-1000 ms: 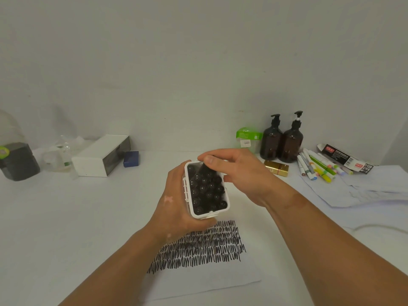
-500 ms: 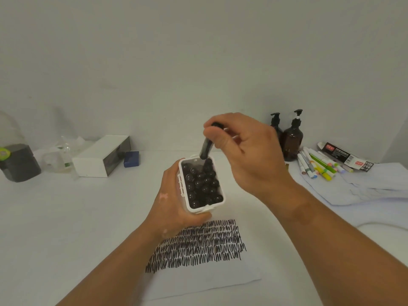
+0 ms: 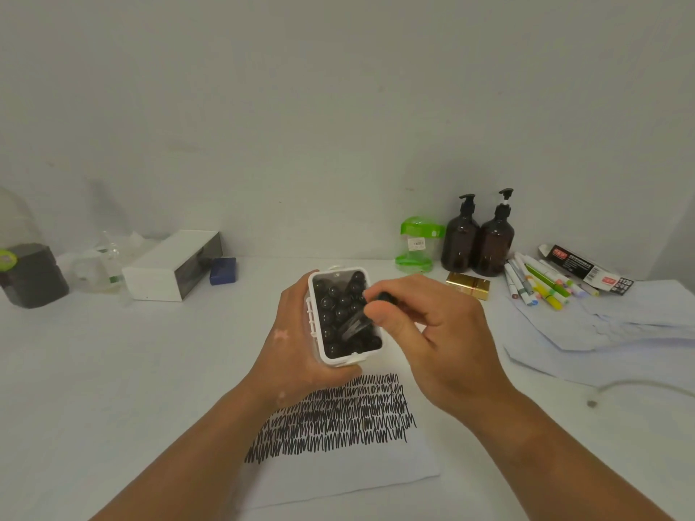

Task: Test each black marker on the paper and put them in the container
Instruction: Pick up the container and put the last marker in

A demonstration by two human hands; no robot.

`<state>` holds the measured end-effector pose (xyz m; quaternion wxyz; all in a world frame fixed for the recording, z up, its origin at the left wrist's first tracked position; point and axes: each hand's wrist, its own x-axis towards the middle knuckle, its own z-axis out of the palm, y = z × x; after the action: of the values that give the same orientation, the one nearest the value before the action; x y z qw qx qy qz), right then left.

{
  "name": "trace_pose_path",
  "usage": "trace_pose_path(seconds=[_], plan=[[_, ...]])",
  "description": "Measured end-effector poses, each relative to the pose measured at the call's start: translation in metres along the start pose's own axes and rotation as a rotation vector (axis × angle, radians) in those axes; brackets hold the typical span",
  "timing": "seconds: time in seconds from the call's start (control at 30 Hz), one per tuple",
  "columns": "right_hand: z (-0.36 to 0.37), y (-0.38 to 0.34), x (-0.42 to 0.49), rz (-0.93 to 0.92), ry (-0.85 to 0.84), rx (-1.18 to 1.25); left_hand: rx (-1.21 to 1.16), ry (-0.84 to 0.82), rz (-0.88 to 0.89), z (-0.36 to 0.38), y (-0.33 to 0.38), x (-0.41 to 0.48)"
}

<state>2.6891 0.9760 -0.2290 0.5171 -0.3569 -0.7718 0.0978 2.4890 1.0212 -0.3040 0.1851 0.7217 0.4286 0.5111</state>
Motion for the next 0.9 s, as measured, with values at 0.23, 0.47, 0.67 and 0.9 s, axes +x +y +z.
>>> trace_pose_path(seconds=[0.23, 0.47, 0.67, 0.9], plan=[[0.011, 0.000, 0.006, 0.079, -0.242, -0.130, 0.019, 0.021, 0.040, 0.002, 0.001, -0.001], [0.006, 0.007, 0.009, -0.019, -0.259, -0.243, 0.022, 0.045, 0.034, 0.001, 0.001, 0.000], [0.026, 0.012, -0.001, -0.060, -0.249, -0.329, 0.036, 0.044, 0.062, 0.004, 0.006, -0.002], [0.039, 0.018, 0.001, -0.012, -0.202, -0.288, 0.003, 0.081, 0.053, 0.002, 0.013, 0.000]])
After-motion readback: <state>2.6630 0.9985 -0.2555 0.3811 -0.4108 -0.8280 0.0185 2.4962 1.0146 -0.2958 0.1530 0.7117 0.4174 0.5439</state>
